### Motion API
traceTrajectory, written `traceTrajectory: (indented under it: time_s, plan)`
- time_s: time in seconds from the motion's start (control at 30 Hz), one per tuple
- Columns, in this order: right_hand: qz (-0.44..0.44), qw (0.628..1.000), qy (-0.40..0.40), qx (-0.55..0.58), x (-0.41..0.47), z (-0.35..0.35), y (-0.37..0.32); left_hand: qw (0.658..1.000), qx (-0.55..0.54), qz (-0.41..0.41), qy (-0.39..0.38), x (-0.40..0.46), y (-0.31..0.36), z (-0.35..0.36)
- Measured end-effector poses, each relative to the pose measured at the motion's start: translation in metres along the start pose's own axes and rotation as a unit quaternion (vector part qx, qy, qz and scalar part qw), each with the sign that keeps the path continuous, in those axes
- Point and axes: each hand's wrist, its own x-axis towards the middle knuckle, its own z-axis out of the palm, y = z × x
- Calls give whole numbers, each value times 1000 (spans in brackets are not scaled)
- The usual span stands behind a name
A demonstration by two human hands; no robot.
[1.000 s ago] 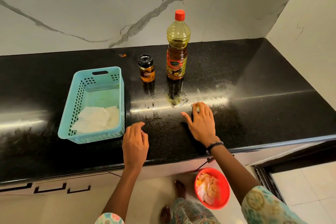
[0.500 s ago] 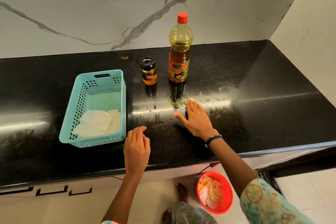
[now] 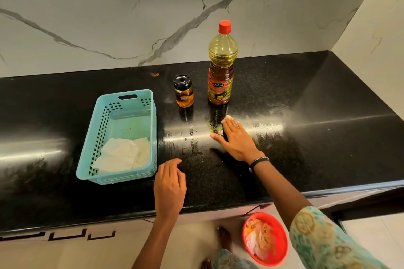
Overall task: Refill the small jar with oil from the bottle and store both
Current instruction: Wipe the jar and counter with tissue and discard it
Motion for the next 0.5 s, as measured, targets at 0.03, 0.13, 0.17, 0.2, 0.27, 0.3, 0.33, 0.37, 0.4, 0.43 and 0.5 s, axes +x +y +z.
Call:
traceTrajectory:
  time_s: [0.03, 0.13, 0.17, 0.2, 0.27, 0.3, 0.33, 0.37, 0.4, 0.43, 0.5]
  plan:
    - [-21, 1000, -4, -4, -7, 3, -2, 1000, -1, 0, 0, -1, 0, 0]
    - [-64, 997, 9, -30, -35, 13, 9, 1000, -5, -3, 2, -1, -1, 0]
    - [-63, 997, 16, -40, -42, 13, 16, 1000, -8, -3, 1, 0, -1, 0]
    - [-52, 997, 21, -48, -44, 11, 22, 1000, -9, -3, 1, 0, -1, 0]
    - [-17, 998, 21, -57, -36, 3, 26, 1000, -9, -2, 4, -1, 0, 0]
    - [0, 998, 20, -58, -27, 0, 25, 1000, -8, -2, 5, 0, 0, 0]
    - [13, 998, 19, -56, -15, -2, 21, 1000, -8, -2, 6, 0, 1, -1]
    - [23, 998, 17, -53, -3, -3, 16, 1000, -8, -2, 6, 0, 1, -1]
    - [29, 998, 13, -48, 8, -2, 10, 1000, -7, -1, 5, 0, 1, -1]
    - [27, 999, 8, -44, 17, 0, 4, 1000, -7, 0, 5, 0, 1, -1]
    - [5, 999, 2, -45, 21, 5, -10, 1000, -7, 1, 3, 0, 1, -1]
